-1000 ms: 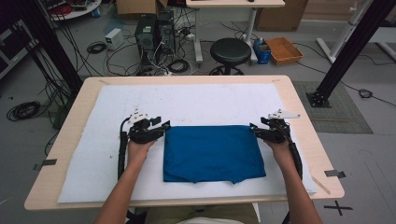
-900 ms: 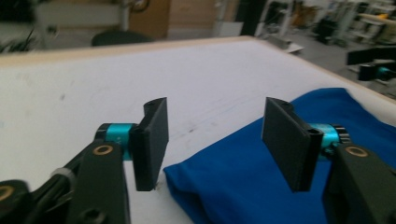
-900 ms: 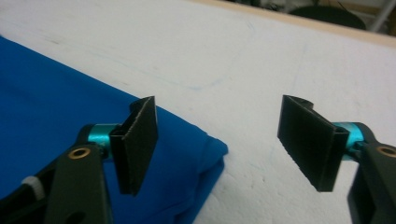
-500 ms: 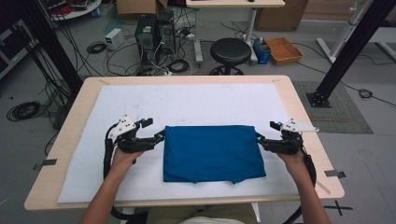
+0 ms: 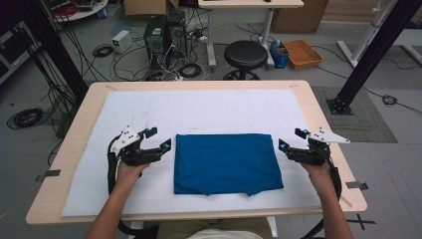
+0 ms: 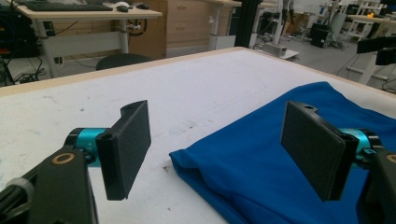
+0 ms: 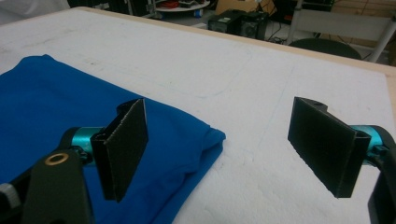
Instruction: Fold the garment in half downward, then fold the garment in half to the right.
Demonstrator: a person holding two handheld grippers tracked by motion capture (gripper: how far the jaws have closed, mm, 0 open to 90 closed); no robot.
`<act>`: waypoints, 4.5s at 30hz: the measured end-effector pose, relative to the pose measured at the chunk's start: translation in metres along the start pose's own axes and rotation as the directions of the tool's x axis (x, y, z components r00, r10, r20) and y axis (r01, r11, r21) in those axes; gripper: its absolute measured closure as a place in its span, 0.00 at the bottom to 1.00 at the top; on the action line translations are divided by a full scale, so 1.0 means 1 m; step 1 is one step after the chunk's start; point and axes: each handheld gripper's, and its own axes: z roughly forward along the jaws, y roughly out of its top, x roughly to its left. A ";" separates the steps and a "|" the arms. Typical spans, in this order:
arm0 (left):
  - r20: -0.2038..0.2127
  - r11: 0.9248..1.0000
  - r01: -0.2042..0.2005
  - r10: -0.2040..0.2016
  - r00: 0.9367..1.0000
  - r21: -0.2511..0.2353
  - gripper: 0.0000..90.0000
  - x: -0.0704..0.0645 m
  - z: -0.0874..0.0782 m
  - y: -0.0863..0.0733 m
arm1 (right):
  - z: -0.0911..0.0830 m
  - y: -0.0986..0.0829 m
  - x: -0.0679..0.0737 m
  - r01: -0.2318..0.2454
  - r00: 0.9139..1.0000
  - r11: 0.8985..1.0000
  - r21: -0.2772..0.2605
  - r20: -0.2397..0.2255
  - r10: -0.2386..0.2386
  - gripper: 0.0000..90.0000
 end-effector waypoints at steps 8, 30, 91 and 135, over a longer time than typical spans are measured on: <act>0.004 1.000 -0.011 0.011 1.000 0.005 0.27 -0.003 0.001 0.000 | -0.001 -0.001 -0.002 -0.014 1.000 1.000 -0.006 0.007 0.014 0.22; -0.053 0.955 0.049 -0.035 0.998 0.292 0.27 -0.047 0.004 -0.008 | 0.000 -0.006 -0.001 -0.022 1.000 1.000 0.014 -0.005 0.022 0.22; -0.094 0.859 0.142 -0.110 0.989 0.491 0.95 -0.080 0.001 -0.031 | 0.223 0.097 0.200 0.391 0.860 0.881 0.265 -0.447 -0.247 0.29; 0.250 0.933 0.131 -0.223 0.942 0.336 0.95 -0.128 0.061 0.035 | 0.163 0.100 0.121 0.222 0.909 0.960 0.171 -0.392 -0.141 0.96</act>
